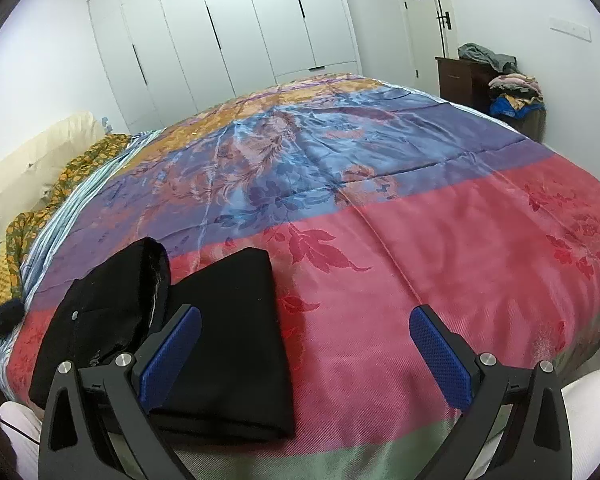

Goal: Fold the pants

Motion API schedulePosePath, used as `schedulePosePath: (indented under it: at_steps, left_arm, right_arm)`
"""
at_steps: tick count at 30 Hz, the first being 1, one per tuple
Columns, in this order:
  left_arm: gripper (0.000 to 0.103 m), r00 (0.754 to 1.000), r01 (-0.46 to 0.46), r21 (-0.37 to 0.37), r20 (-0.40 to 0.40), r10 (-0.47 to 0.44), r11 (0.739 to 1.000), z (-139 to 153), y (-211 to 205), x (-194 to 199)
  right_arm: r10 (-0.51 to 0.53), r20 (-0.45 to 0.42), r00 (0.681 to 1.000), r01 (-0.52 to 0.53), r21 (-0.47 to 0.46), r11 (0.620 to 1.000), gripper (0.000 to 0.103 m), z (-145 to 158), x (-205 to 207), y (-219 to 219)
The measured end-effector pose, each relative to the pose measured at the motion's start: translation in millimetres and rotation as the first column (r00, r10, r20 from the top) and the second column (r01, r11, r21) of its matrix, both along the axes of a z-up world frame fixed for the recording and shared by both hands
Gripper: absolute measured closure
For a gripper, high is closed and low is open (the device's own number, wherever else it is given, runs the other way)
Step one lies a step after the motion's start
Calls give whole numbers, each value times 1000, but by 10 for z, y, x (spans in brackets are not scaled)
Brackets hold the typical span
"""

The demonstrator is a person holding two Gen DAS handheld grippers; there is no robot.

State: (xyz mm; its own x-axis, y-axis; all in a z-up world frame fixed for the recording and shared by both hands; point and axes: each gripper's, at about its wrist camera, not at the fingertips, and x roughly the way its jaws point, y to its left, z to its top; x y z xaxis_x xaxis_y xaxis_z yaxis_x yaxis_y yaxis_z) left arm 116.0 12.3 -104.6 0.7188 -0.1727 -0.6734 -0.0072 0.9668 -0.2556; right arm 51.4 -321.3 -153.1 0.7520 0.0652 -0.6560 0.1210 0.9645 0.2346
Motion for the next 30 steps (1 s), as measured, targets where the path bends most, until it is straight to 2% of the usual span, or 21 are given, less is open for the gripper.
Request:
schedulePosePath:
  at_steps: [1, 2, 4, 6, 8, 11, 17, 21, 23, 25, 26, 28, 30]
  left_arm:
    - [16, 999, -50, -27, -24, 49, 998, -92, 161, 32]
    - [25, 996, -80, -42, -48, 78, 996, -171, 268, 59]
    - [32, 990, -106, -34, -98, 102, 994, -361, 396, 99]
    - [33, 988, -91, 8, -128, 91, 996, -516, 352, 83]
    - [33, 986, -50, 19, -158, 53, 999, -627, 226, 37]
    - [33, 985, -13, 78, -170, 26, 997, -736, 97, -20]
    - [30, 987, 3, 54, -162, 6, 999, -746, 146, -58]
    - [29, 989, 22, 63, -146, -13, 998, -757, 137, -91]
    - [28, 989, 25, 42, -145, -19, 999, -752, 178, -86]
    - [28, 990, 25, 19, -139, -22, 1000, -739, 226, -96]
    - [28, 990, 25, 16, -137, -22, 1000, -733, 241, -110]
    - [28, 991, 31, 18, -133, -28, 999, -738, 244, -136]
    - [28, 991, 33, 29, -133, -29, 999, -747, 225, -139]
  right_arm:
    - [21, -11, 1000, -21, 31, 999, 0, -25, 16, -2]
    - [40, -18, 999, -39, 61, 997, 0, -45, 32, 10]
    - [73, -22, 997, -71, 86, 994, 0, -52, 47, 63]
    - [108, -20, 994, -106, 78, 991, 0, -47, 55, 146]
    - [155, -15, 988, -154, 60, 986, 0, -22, 33, 261]
    - [231, -12, 973, -229, 68, 971, 0, -2, -5, 428]
    - [312, -48, 949, -311, 36, 950, 0, -74, -13, 700]
    - [349, -58, 935, -345, 69, 936, 0, -123, -2, 758]
    - [371, -60, 927, -362, 121, 924, 0, -135, 29, 744]
    - [396, -55, 917, -372, 242, 896, 0, -136, 119, 671]
    - [410, -48, 911, -373, 334, 866, 0, -128, 210, 599]
    - [432, -44, 901, -371, 439, 818, 0, -105, 358, 516]
    - [484, -69, 873, -373, 545, 751, 0, -116, 623, 456]
